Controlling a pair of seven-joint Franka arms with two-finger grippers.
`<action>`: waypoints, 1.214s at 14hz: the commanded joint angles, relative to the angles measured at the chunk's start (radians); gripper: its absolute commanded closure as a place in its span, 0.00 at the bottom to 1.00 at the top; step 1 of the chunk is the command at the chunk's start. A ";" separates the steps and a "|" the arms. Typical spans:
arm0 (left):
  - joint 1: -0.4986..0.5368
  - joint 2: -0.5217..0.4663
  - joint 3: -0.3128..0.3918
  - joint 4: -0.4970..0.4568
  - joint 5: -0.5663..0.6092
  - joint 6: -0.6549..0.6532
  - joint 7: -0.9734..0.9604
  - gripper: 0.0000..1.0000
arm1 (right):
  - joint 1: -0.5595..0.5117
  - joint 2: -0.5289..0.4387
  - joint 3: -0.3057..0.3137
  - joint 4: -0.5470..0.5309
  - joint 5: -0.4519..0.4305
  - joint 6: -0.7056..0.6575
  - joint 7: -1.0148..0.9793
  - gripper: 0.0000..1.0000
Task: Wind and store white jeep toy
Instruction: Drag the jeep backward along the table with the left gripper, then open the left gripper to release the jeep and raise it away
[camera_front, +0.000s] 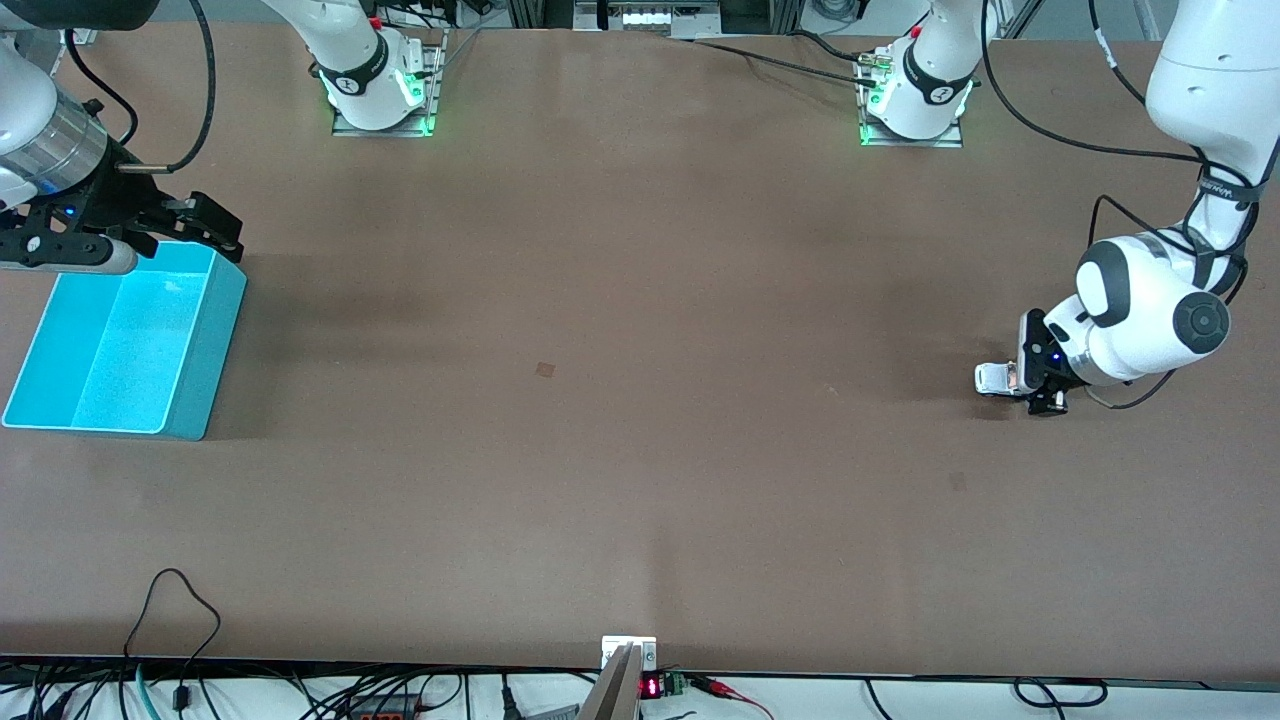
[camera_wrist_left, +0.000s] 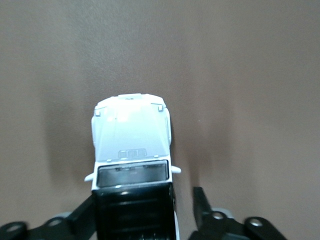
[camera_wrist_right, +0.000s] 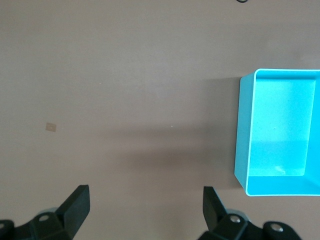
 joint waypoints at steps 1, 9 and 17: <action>0.012 -0.004 -0.005 0.038 -0.011 -0.045 0.034 0.00 | -0.007 -0.007 0.001 -0.008 0.017 0.009 -0.016 0.00; 0.012 -0.087 -0.006 0.236 -0.011 -0.482 -0.181 0.00 | -0.007 -0.007 0.001 -0.008 0.017 0.009 -0.016 0.00; -0.077 -0.098 -0.015 0.496 -0.008 -0.881 -0.569 0.00 | -0.005 -0.007 0.001 -0.009 0.019 0.009 -0.015 0.00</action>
